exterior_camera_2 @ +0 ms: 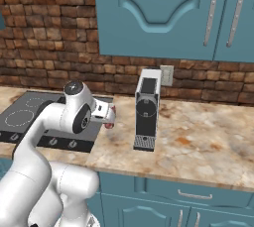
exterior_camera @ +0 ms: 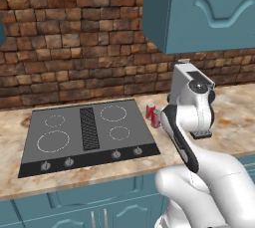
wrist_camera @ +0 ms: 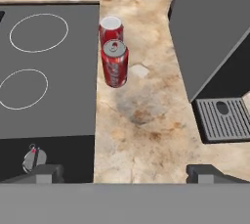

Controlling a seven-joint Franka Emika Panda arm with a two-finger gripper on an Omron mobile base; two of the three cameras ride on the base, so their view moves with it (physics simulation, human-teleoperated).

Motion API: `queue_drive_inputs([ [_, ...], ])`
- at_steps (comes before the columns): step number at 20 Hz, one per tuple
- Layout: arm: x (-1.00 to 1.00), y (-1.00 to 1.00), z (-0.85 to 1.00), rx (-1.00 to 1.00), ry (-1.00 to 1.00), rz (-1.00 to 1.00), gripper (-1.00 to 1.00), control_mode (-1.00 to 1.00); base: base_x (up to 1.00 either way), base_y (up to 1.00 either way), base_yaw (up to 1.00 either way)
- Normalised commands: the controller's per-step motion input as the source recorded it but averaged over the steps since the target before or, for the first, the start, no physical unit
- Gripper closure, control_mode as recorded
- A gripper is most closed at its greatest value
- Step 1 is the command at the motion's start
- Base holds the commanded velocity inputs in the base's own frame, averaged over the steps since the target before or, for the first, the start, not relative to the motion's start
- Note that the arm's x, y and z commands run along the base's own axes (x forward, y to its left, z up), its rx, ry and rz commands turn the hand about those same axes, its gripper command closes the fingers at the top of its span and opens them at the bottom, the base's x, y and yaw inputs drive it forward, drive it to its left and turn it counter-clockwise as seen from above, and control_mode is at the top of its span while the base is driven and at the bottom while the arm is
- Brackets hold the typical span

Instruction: Four empty soda cans are scattered around the kitchen. Gather all the cans and cluster them next to the stove for recycling.

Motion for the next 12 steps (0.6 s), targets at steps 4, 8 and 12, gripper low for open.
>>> queue_drive_inputs([
  [4, -0.16, 0.0, 0.0, 0.0, 0.14, 0.0, -1.0, -1.0, 0.0, 0.0, 0.0],
  [8, -0.1, 0.0, 0.0, 0.0, 0.11, 0.0, -1.0, -1.0, 0.0, 0.0, 0.0],
  [12, -0.08, 0.0, 0.0, 0.0, 0.12, 0.0, -1.0, -1.0, 0.0, 0.0, 0.0],
])
